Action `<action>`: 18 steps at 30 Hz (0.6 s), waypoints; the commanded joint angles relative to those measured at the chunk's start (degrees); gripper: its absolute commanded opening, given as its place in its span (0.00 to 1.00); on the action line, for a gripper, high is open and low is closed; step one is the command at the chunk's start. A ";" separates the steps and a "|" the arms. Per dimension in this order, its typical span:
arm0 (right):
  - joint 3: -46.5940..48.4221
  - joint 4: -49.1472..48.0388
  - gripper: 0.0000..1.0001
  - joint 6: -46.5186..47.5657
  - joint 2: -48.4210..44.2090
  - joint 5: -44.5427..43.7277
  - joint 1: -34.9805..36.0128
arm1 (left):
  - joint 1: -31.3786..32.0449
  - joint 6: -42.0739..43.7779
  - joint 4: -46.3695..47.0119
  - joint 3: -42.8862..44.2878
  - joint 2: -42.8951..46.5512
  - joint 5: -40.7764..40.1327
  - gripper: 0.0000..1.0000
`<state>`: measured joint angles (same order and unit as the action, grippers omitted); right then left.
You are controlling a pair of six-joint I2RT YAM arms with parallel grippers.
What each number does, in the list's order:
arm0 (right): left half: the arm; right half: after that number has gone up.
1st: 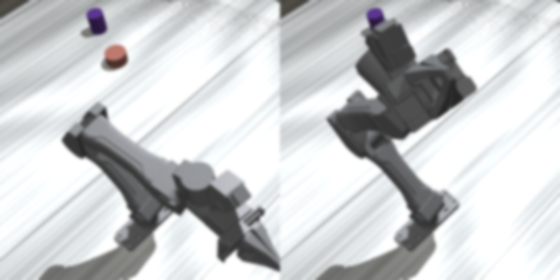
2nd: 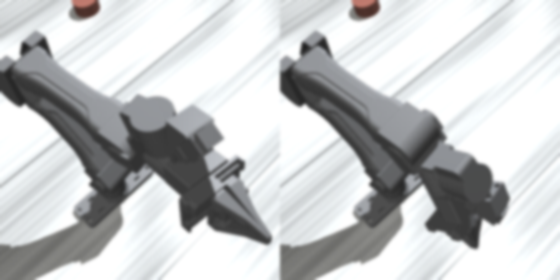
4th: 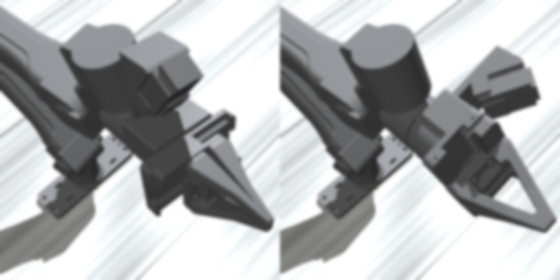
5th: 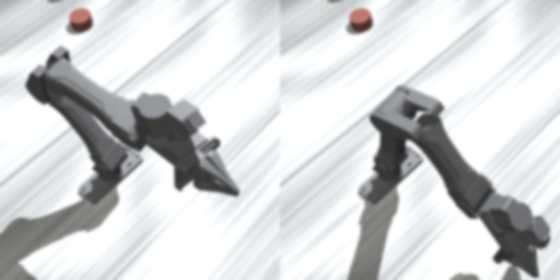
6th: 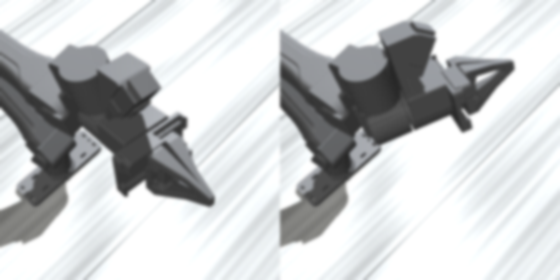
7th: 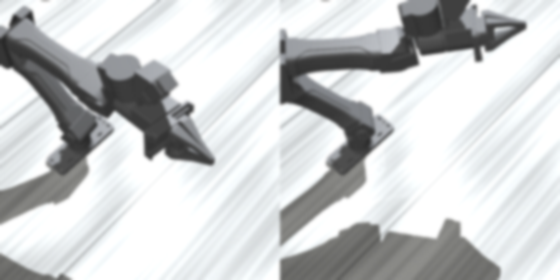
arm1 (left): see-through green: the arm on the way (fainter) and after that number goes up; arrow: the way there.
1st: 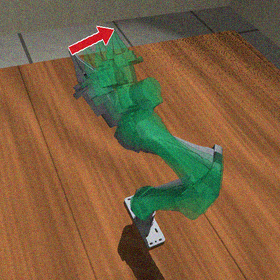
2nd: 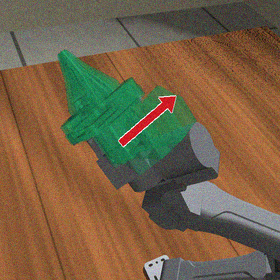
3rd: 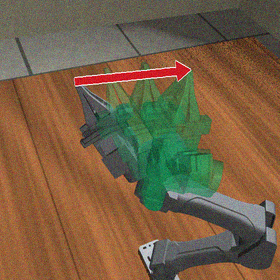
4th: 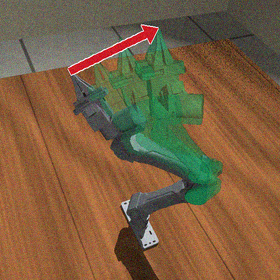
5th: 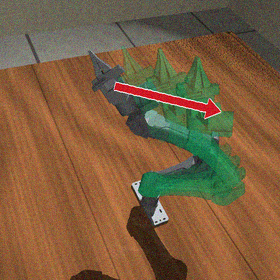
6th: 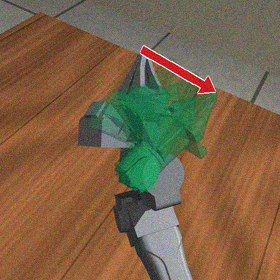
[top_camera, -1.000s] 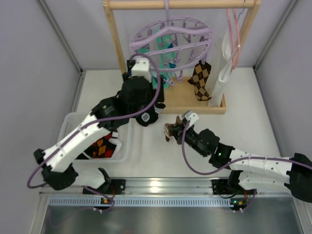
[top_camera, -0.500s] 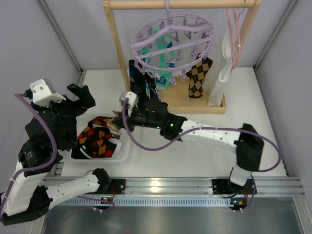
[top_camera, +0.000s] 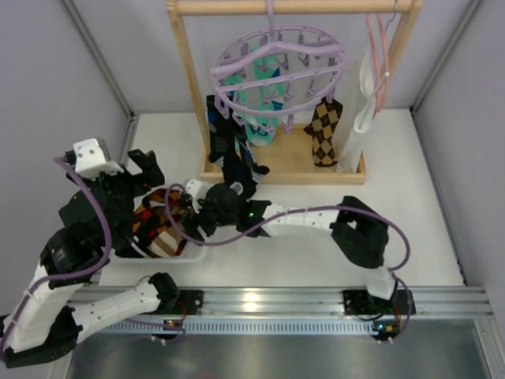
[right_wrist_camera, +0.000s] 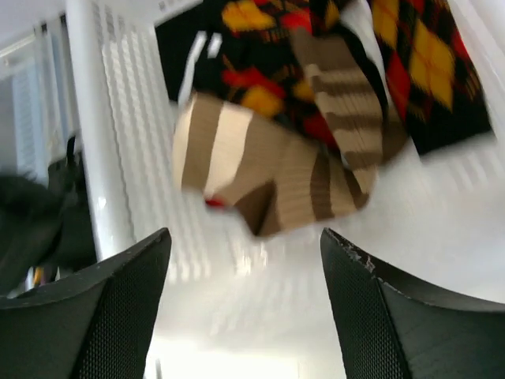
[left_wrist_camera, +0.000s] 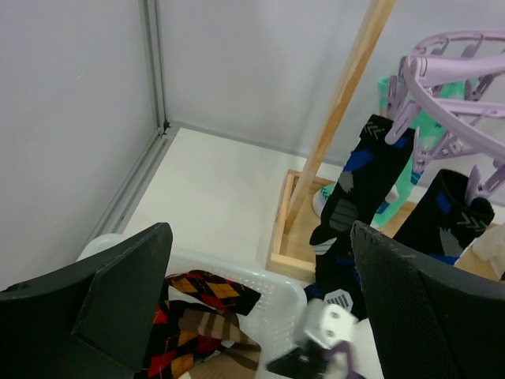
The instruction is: Remove the socks clipped to the hanger
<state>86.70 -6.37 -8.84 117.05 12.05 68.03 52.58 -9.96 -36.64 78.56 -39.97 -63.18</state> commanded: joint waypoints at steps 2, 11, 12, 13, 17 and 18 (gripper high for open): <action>-12.40 -3.91 0.75 -1.26 -22.19 -6.59 -1.92 | 0.07 -0.24 0.78 -2.89 0.33 3.66 0.98; -39.93 8.97 0.86 -0.92 -58.93 -17.94 -13.41 | -0.02 -1.82 0.61 -6.48 -1.26 14.91 0.99; -42.20 9.96 0.86 -0.91 -61.22 -17.68 -15.97 | -0.02 -2.17 0.52 -7.10 -0.82 16.75 0.98; -43.09 10.67 0.90 -0.04 -64.99 -16.37 -18.70 | -0.02 -3.22 0.26 -7.72 -0.47 19.47 0.98; -43.28 12.61 0.95 3.30 -67.05 -10.23 -35.20 | -0.02 -4.28 -0.79 -11.85 1.64 24.06 0.98; -41.97 12.79 0.95 3.83 -65.30 -8.56 -37.68 | -0.02 -4.28 -0.89 -13.94 2.43 24.07 0.99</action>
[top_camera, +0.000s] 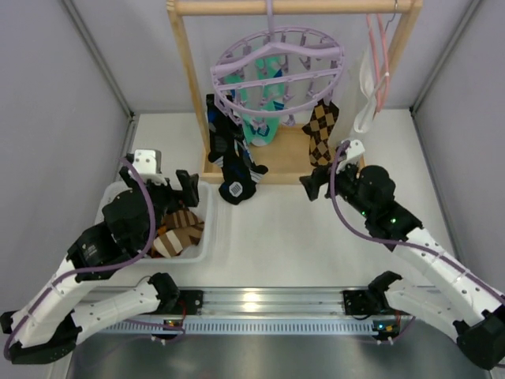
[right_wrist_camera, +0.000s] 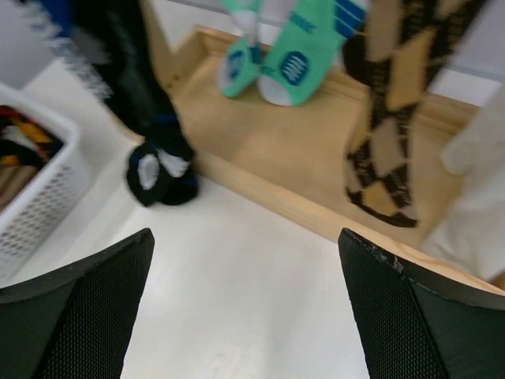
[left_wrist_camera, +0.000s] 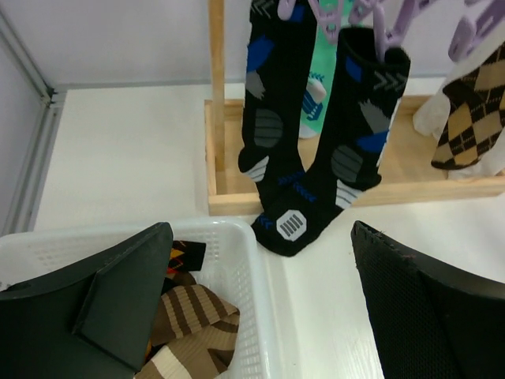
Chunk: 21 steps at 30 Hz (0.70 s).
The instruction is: Remove the socks clipped to the hanger
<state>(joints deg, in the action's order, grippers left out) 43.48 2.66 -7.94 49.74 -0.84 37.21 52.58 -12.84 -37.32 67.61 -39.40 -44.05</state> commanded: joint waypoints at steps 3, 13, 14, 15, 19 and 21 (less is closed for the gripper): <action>3.80 2.36 0.93 4.17 5.62 7.07 -13.99 | -0.02 -1.31 -0.38 -7.40 3.44 2.93 0.98; 8.55 -11.51 0.81 10.57 20.92 6.99 -19.72 | -0.02 -2.01 -0.38 -11.45 2.92 2.92 0.99; 8.72 -12.92 0.81 11.10 21.71 7.52 -19.72 | -0.02 -2.01 -0.38 -11.63 2.75 3.35 0.98; 8.81 -14.24 0.80 11.46 23.37 7.70 -19.72 | -0.02 -1.93 -0.38 -11.63 2.49 3.71 0.98; 8.29 -22.41 0.79 12.16 26.81 6.90 -19.72 | -0.02 -1.84 -0.38 -11.36 2.04 4.24 0.98; 7.93 -26.46 0.75 11.99 28.82 9.44 -19.81 | -0.11 -1.75 -0.30 -11.45 2.22 4.33 0.98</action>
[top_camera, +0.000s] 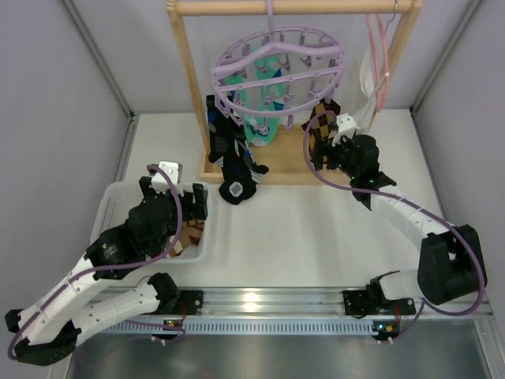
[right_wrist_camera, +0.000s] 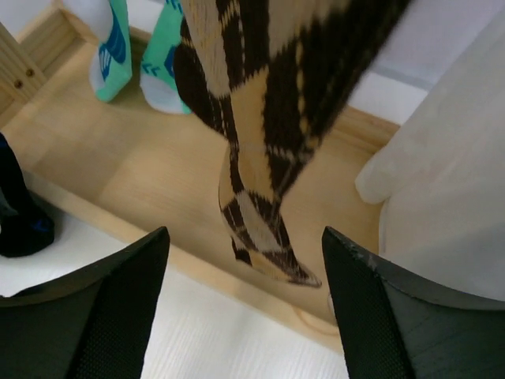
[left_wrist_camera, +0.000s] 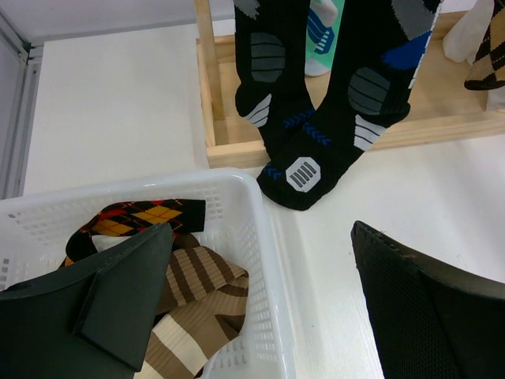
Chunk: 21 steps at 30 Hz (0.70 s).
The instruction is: Remove the socks clipped to the hanger
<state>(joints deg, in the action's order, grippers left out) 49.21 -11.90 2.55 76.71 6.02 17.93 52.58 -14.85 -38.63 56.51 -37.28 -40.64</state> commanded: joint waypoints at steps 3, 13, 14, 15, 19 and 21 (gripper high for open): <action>2.64 -15.67 0.59 0.27 4.58 6.44 -0.36 | -0.11 0.17 1.01 0.09 0.36 0.83 0.98; -6.22 -26.06 0.00 -4.21 -1.37 2.51 5.52 | -0.11 -5.35 1.10 7.29 -0.17 -1.63 0.99; -8.15 -26.33 0.00 -4.39 -2.43 1.29 6.49 | -0.11 -6.84 1.19 8.86 -0.25 -2.85 0.98; -8.95 -26.51 0.00 -5.00 -4.35 -0.64 7.46 | -0.11 -9.47 1.36 10.01 -0.25 -3.04 0.98; -13.26 -28.26 0.00 -6.15 -8.50 -7.23 14.21 | -0.11 -10.20 1.45 17.74 -4.46 -0.24 0.98; -14.58 -28.18 0.00 -6.41 -9.73 -9.79 16.59 | -0.11 -7.93 1.28 24.30 -10.34 3.26 0.98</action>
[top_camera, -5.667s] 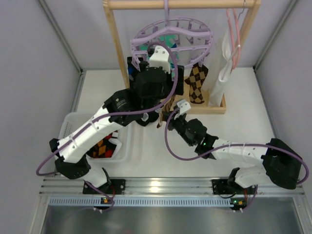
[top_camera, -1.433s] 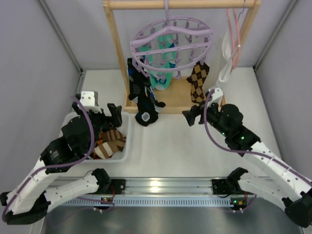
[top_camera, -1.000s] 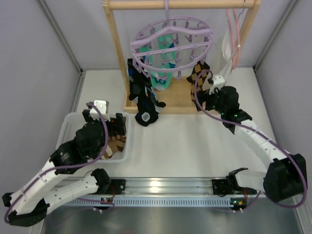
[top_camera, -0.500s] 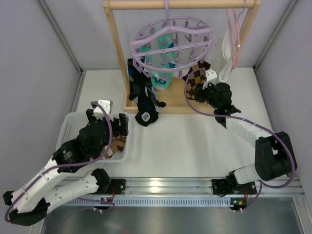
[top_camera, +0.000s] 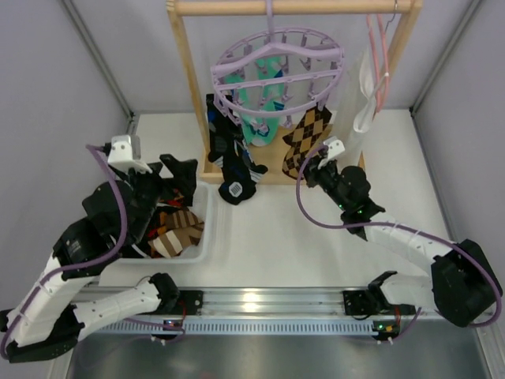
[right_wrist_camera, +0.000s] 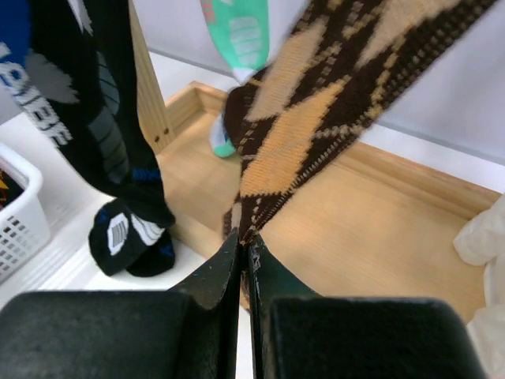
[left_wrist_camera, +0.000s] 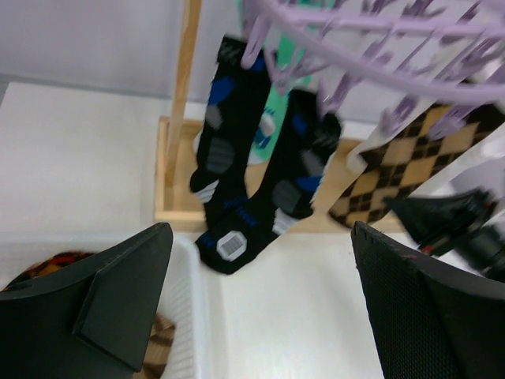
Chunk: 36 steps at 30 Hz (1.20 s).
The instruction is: Remove the socks clipped to the hanger
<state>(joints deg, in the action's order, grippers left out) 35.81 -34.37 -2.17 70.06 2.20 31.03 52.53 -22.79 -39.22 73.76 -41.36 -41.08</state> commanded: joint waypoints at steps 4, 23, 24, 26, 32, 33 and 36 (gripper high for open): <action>-0.22 -4.21 0.00 -1.95 -2.65 -15.62 10.45 | 0.02 4.23 1.52 20.67 -19.96 7.40 0.99; 16.83 -9.31 0.00 11.92 16.67 -47.46 38.40 | 9.61 15.93 1.43 49.38 -53.12 -16.91 0.98; 17.88 -9.31 0.00 12.10 17.03 -47.29 39.10 | 9.69 16.02 1.43 48.94 -53.12 -17.62 0.98; 18.76 -8.96 0.00 12.28 18.00 -47.11 39.46 | 9.61 16.02 1.43 48.15 -53.12 -18.86 0.97; 22.19 -8.88 0.00 15.00 20.46 -50.00 41.22 | 8.11 16.54 1.52 47.88 -55.05 -16.49 0.90; 23.33 -8.44 0.00 15.09 20.90 -50.01 41.48 | 8.11 16.46 1.43 47.71 -55.14 -16.40 0.89; 25.26 -5.90 0.00 15.09 21.87 -49.48 41.66 | 8.81 16.11 1.52 46.66 -54.61 -17.62 0.84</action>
<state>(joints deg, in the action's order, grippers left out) 57.25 -39.97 11.60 90.94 -46.30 71.29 61.17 -7.29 -38.81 121.03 -95.96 -56.73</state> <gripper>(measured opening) 0.007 0.851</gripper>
